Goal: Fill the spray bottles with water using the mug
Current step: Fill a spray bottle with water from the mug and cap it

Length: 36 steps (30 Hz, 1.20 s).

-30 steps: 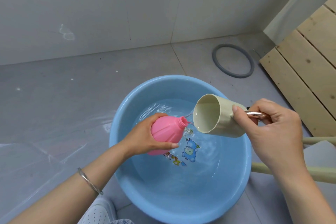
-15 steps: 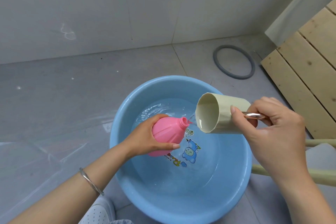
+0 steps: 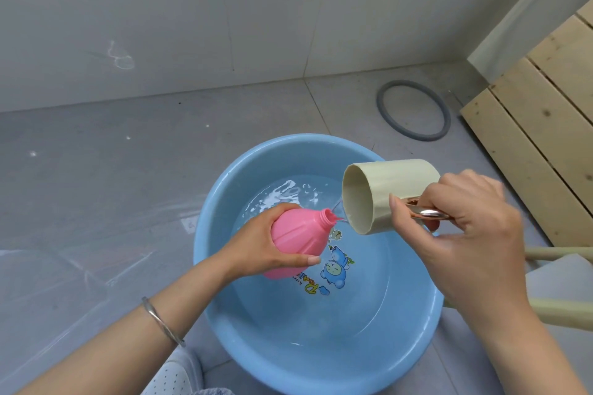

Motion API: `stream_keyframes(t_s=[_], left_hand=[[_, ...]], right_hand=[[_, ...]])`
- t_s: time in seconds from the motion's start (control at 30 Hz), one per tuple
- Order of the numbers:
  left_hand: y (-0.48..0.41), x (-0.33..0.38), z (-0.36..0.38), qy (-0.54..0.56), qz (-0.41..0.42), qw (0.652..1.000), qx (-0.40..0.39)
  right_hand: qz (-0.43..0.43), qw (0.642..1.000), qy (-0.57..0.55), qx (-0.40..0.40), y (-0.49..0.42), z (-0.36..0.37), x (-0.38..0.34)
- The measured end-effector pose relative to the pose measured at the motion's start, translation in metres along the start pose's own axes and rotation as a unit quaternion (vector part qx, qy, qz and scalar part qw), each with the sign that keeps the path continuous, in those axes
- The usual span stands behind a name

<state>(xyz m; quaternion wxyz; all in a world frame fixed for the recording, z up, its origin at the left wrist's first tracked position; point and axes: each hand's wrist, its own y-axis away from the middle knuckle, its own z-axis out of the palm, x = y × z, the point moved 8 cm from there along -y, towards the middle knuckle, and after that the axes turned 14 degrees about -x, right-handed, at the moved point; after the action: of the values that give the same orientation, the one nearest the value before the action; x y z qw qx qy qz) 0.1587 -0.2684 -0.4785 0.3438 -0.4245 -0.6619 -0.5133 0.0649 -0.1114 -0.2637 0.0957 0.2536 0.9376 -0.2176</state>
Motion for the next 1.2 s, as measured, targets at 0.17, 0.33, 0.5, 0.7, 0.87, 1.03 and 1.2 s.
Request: stream_keyframes(t_s=[0.17,0.33,0.5,0.7,0.87,1.03,1.2], left_hand=[[0.0,0.001,0.001,-0.004,0.004,1.0,-0.002],[0.0,-0.001,0.001,0.002,0.003,1.0,0.001],[-0.001,-0.003,0.001,0.004,0.002,1.0,0.005],[-0.002,-0.008,0.0,0.03,0.001,1.0,0.01],[0.001,-0.014,-0.002,0.07,-0.001,0.997,0.022],[0.004,-0.019,-0.006,0.103,-0.004,0.994,0.035],[0.005,-0.027,-0.007,0.118,-0.011,0.992,0.047]], right_hand=[[-0.046,0.999,0.021,0.012,0.0,0.002,-0.009],[-0.073,0.996,0.039,0.022,0.001,0.004,-0.015],[-0.106,0.993,0.045,0.018,0.002,0.007,-0.022],[-0.038,0.999,-0.034,0.011,0.006,0.015,-0.002],[0.26,0.935,-0.233,-0.068,0.023,0.068,0.088],[0.296,0.92,-0.171,-0.19,0.043,0.126,0.118],[0.291,0.92,-0.136,-0.223,0.051,0.154,0.12]])
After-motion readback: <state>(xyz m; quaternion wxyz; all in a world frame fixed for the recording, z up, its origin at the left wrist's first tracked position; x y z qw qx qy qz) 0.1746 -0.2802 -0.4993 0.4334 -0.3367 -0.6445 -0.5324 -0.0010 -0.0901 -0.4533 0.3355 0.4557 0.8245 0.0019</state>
